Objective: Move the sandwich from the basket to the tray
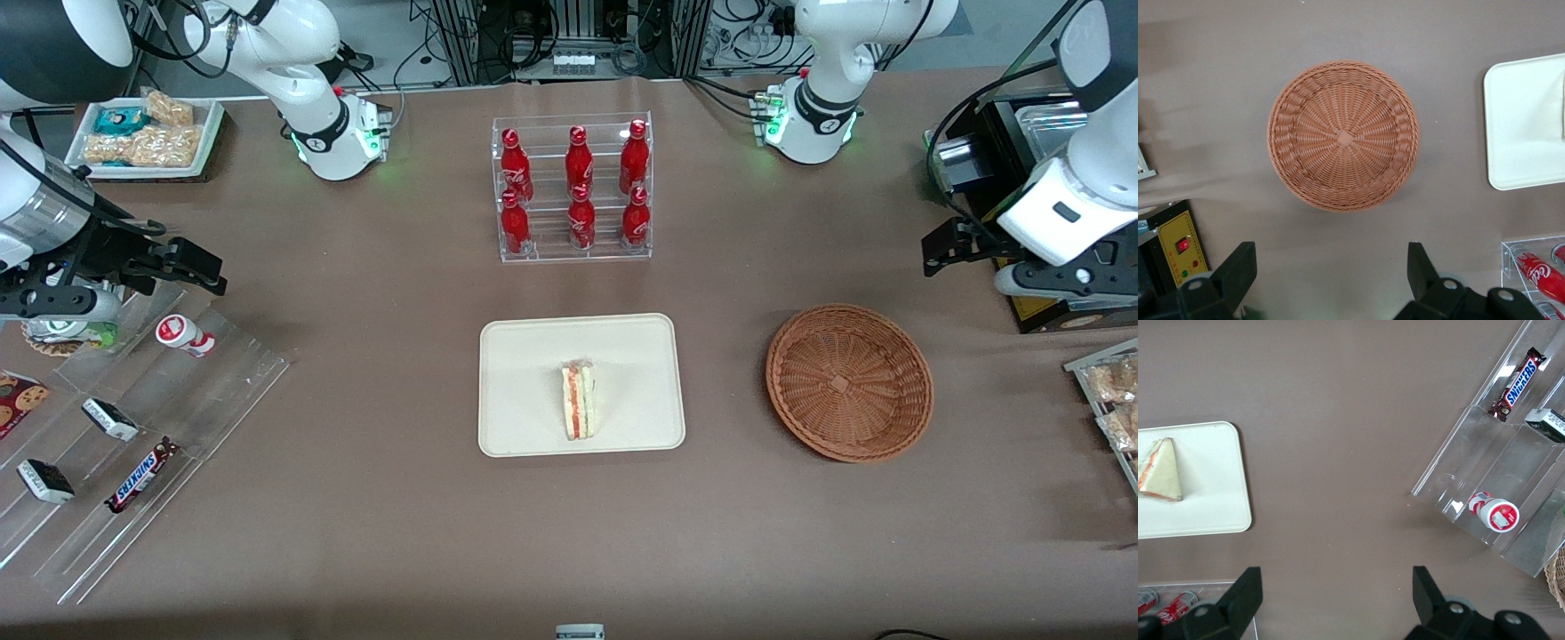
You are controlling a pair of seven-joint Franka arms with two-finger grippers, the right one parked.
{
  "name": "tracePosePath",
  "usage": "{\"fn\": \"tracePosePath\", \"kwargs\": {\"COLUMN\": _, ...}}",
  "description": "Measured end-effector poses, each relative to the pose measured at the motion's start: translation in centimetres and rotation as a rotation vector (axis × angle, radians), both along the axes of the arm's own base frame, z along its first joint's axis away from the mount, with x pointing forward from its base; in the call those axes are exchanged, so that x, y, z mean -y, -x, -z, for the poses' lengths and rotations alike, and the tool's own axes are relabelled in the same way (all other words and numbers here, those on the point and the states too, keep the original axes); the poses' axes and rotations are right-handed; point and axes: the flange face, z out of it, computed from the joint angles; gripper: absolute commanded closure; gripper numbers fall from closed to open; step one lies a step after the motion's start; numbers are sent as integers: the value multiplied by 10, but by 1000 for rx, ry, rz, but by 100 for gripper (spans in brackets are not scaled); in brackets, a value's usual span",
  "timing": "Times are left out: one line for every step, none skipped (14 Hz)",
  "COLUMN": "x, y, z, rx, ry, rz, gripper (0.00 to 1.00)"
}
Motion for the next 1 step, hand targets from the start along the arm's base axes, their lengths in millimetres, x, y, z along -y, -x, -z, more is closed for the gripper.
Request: {"fn": "tracePosePath", "kwargs": {"x": 6, "y": 0, "z": 2, "rx": -5, "ry": -1, "rz": 11, "gripper": 0}}
